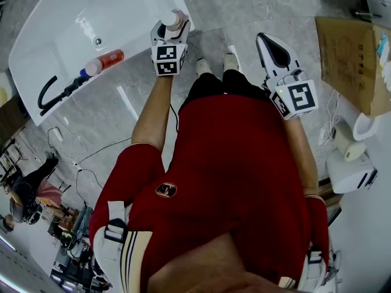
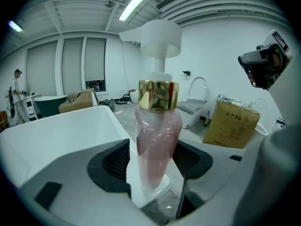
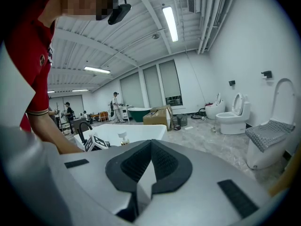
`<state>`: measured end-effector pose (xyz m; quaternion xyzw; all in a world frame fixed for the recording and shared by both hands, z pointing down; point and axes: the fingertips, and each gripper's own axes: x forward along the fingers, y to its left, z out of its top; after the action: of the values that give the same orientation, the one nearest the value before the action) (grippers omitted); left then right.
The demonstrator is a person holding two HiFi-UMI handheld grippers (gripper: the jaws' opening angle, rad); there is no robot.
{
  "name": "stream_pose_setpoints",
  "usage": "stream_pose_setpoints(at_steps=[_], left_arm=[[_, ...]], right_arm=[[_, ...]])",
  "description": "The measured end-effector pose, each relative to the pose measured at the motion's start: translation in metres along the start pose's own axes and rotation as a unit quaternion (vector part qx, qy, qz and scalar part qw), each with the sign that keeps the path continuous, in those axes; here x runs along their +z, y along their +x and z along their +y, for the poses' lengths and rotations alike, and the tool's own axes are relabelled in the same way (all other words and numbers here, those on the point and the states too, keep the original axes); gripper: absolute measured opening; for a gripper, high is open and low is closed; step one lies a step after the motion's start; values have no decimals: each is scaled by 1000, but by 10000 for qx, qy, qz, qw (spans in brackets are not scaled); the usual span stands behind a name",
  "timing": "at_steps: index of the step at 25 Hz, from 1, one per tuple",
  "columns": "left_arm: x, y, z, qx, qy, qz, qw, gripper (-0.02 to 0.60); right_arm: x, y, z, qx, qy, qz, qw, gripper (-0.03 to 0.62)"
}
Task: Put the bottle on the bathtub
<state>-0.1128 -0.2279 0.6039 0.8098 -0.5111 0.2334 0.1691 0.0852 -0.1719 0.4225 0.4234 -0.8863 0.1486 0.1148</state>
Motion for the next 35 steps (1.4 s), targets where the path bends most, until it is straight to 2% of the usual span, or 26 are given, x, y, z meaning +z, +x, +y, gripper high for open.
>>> stream_pose_setpoints(at_steps=[18, 24, 33, 35], left_arm=[[27, -74, -18, 226, -48, -390, 9990, 262], [52, -107, -28, 257, -68, -721, 9970, 260], [91, -144, -41, 213, -112, -1172, 9928, 222], [99, -150, -45, 177, -92, -1255, 9919, 186]], right_arm=[[4, 4, 29, 495, -47, -217, 9985, -6], [11, 7, 43, 674, -79, -342, 9971, -6], [21, 14, 65, 970, -115, -521, 9939, -6], [23, 15, 70, 1039, -105, -555, 9930, -6]])
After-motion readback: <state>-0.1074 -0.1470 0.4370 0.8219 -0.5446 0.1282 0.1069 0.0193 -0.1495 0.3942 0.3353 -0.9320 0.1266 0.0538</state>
